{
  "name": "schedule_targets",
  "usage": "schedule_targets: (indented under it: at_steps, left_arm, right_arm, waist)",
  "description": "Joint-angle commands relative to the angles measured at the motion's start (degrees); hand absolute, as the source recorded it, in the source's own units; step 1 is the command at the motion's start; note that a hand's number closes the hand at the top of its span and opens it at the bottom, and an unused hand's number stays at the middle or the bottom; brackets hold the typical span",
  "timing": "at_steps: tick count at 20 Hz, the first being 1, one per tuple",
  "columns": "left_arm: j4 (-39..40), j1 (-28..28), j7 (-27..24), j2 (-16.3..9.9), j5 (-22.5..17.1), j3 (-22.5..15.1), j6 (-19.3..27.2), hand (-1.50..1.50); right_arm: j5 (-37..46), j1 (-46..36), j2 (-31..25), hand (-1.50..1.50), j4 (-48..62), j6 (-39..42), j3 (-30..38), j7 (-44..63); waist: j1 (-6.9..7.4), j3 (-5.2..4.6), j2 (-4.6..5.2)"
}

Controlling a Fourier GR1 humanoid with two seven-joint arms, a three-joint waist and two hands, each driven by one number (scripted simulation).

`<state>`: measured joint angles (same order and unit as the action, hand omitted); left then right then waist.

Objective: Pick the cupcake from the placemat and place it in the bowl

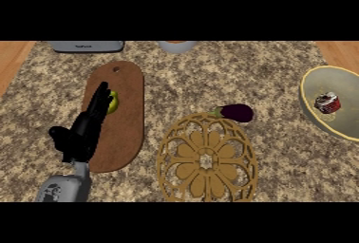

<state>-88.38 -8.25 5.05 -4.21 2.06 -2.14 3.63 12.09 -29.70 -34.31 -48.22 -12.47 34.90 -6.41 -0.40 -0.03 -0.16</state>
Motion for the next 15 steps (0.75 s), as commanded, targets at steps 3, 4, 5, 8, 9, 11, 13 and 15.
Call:
schedule_targets:
  at_steps: [3,4,5,8,9,11,13,15]
  left_arm:
    - [2.1,-0.2,-1.6,0.2,0.5,0.1,-0.2,0.0]
    - [2.4,-1.5,-1.4,0.6,0.5,0.8,0.7,0.0]
    - [0.5,-1.0,1.9,-0.2,0.7,0.9,0.8,0.0]
    - [2.1,2.3,-4.1,2.8,2.6,-2.5,1.2,0.0]
    - [3.5,-0.1,-2.9,0.9,0.3,0.7,-0.2,0.0]
    - [-5.4,4.8,0.4,2.9,3.1,-3.5,2.1,0.0]
    - [-2.8,2.0,1.0,0.4,1.0,-0.1,-0.4,0.0]
    - [0.0,2.5,-1.9,1.3,1.3,-0.3,-0.2,0.0]
  right_arm:
    - [-9.8,11.7,-0.7,-1.5,-10.5,10.6,4.8,-0.6]
    - [-11.2,13.1,1.4,-1.5,-16.8,10.3,4.6,3.8]
    - [-12.1,15.9,2.0,-1.5,-19.5,11.3,5.0,3.5]
    - [-14.8,19.3,2.6,-1.5,-16.6,14.5,6.4,-2.1]
    - [-14.9,21.9,4.7,-1.5,-23.8,14.4,4.9,2.0]
    - [-15.9,21.2,2.7,-1.5,-19.6,15.6,5.9,-1.7]
    - [-15.5,24.6,5.2,-1.5,-27.1,14.5,4.3,2.3]
    - [-17.2,27.0,4.4,-1.5,-25.2,17.0,6.1,0.3]
  waist:
    - [-0.57,0.01,-0.09]
    - [-0.87,-0.04,-0.2]
    - [-0.64,-0.01,-0.18]
    - [-0.07,0.02,0.06]
    - [-0.2,-0.01,0.03]
    - [0.38,0.04,0.05]
    - [0.22,0.02,0.09]
    - [0.2,0.02,0.11]
